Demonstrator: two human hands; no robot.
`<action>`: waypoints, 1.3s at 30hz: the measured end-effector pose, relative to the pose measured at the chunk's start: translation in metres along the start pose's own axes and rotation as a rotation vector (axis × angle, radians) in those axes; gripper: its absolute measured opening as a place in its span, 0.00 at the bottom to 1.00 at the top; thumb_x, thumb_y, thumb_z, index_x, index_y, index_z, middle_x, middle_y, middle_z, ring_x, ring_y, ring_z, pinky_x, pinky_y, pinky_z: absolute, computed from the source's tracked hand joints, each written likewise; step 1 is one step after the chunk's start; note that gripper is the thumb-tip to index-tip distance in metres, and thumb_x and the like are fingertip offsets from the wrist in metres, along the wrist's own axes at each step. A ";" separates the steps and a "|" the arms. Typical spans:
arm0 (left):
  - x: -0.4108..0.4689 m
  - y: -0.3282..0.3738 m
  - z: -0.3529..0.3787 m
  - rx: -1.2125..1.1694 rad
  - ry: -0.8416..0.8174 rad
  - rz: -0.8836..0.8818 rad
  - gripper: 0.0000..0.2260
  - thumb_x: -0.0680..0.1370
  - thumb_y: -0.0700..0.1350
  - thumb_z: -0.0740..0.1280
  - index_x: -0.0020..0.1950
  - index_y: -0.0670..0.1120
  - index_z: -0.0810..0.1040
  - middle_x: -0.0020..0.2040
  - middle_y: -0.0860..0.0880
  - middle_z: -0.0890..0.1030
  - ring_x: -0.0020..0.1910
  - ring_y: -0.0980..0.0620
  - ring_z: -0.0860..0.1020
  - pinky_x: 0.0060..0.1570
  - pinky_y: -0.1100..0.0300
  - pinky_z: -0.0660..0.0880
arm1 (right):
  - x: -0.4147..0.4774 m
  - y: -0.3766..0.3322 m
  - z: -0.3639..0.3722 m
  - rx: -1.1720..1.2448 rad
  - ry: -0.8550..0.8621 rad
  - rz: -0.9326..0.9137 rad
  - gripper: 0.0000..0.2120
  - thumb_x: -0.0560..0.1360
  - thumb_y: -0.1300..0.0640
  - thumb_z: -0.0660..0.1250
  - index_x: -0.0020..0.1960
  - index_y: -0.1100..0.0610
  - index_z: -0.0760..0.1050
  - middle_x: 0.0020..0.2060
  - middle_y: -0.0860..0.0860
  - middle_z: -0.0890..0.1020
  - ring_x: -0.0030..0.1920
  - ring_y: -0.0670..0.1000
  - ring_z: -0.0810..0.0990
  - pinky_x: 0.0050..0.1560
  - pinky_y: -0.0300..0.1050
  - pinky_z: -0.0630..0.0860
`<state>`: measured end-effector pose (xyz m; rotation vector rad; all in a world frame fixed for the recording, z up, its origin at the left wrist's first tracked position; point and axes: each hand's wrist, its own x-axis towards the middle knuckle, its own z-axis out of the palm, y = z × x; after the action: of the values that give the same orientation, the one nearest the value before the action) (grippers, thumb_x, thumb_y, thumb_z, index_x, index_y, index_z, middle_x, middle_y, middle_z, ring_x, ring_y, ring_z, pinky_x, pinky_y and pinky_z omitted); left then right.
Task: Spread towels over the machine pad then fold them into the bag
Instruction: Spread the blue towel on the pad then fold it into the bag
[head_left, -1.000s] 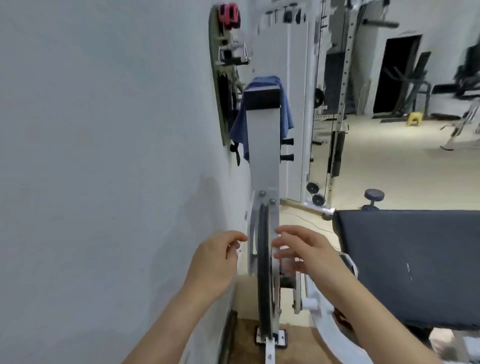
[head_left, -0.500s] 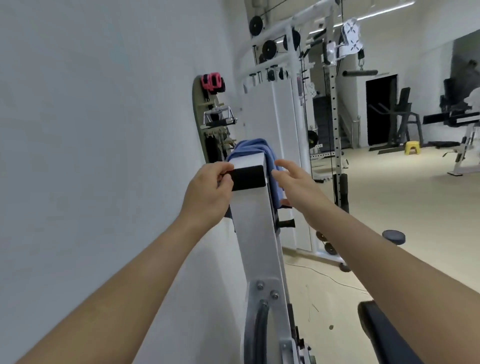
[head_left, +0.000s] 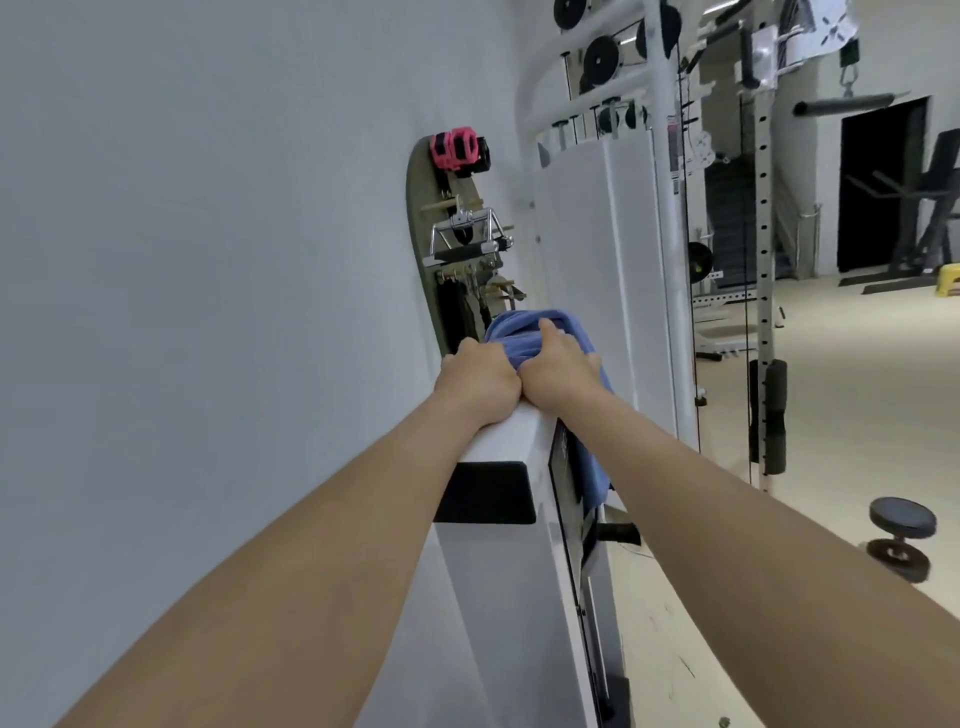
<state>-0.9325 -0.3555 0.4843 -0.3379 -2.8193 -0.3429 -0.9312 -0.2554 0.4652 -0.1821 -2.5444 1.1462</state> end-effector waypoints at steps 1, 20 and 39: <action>0.002 -0.001 0.001 -0.016 0.033 -0.030 0.12 0.79 0.43 0.59 0.59 0.44 0.76 0.58 0.43 0.78 0.57 0.42 0.74 0.56 0.50 0.71 | 0.001 -0.001 0.002 -0.053 0.056 -0.012 0.25 0.77 0.55 0.60 0.73 0.54 0.64 0.66 0.56 0.74 0.68 0.62 0.67 0.61 0.54 0.67; -0.210 -0.058 -0.014 -0.470 -0.203 0.453 0.05 0.77 0.52 0.67 0.45 0.53 0.78 0.34 0.54 0.79 0.36 0.57 0.77 0.39 0.63 0.73 | -0.249 0.054 0.001 0.076 0.148 -0.400 0.12 0.80 0.53 0.60 0.49 0.56 0.81 0.43 0.51 0.82 0.45 0.49 0.78 0.50 0.44 0.75; -0.382 -0.121 0.058 -1.370 -0.598 0.219 0.19 0.80 0.34 0.57 0.38 0.47 0.82 0.34 0.51 0.82 0.35 0.57 0.80 0.34 0.67 0.76 | -0.438 0.106 0.006 -0.311 -0.221 0.073 0.10 0.75 0.59 0.69 0.39 0.45 0.79 0.35 0.47 0.82 0.38 0.49 0.79 0.39 0.45 0.73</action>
<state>-0.6221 -0.5289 0.2913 -1.1119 -2.4443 -2.3865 -0.5276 -0.3003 0.2708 -0.2374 -2.9263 0.8273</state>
